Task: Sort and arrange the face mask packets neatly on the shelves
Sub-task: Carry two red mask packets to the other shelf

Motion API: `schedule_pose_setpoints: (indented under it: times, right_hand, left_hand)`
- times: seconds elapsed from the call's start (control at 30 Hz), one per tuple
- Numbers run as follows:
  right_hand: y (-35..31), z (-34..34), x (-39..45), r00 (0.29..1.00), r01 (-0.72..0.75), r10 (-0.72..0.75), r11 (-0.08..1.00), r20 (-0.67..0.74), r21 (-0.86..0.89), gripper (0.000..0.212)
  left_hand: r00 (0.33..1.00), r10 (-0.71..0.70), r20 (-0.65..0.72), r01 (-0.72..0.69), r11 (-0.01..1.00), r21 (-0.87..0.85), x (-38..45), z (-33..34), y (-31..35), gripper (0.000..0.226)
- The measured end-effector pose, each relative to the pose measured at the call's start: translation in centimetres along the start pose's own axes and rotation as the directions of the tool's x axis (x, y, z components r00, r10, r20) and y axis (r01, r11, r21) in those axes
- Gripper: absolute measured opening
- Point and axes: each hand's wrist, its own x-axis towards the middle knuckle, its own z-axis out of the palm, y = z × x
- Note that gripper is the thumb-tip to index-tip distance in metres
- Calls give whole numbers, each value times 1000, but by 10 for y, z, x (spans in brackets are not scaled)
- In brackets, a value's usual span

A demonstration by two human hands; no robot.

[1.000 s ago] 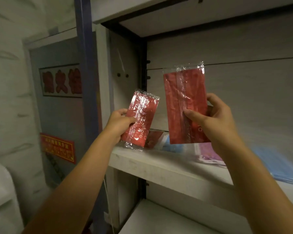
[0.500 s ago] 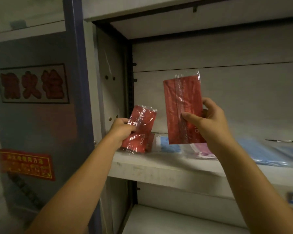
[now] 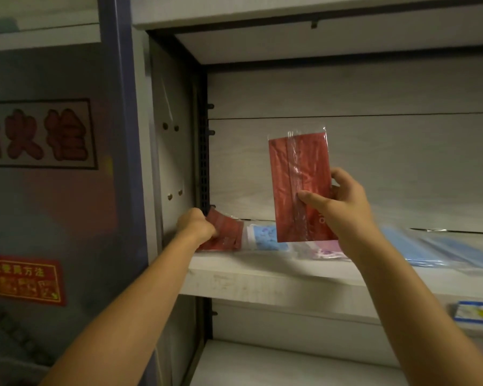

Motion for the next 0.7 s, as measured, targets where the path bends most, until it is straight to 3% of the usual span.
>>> schedule_pose_setpoints:
  times: [0.17,0.3,0.43,0.57,0.7]
  right_hand:
    - [-1,6,-1,1000,-8,7,1000,-11,-20,32]
    - [-6,12,2,1000,-20,19,1000,-8,-23,31]
    - [-4,27,17,998,-55,55,998,-2,-20,32]
    - [11,55,40,990,-138,138,990,14,-15,33]
    - [34,85,62,966,-252,254,966,35,-51,36]
  left_hand:
    - [997,59,-40,-51,984,171,-1,-3,1,37]
    - [985,141,-94,-142,990,-2,-1,-16,-2,54]
    - [929,310,-203,-336,935,-110,-21,-34,-7,37]
    - [852,438,-287,-479,873,-90,-49,-50,-9,29]
    - [813,517,-267,-537,844,-1,-65,-60,-12,28]
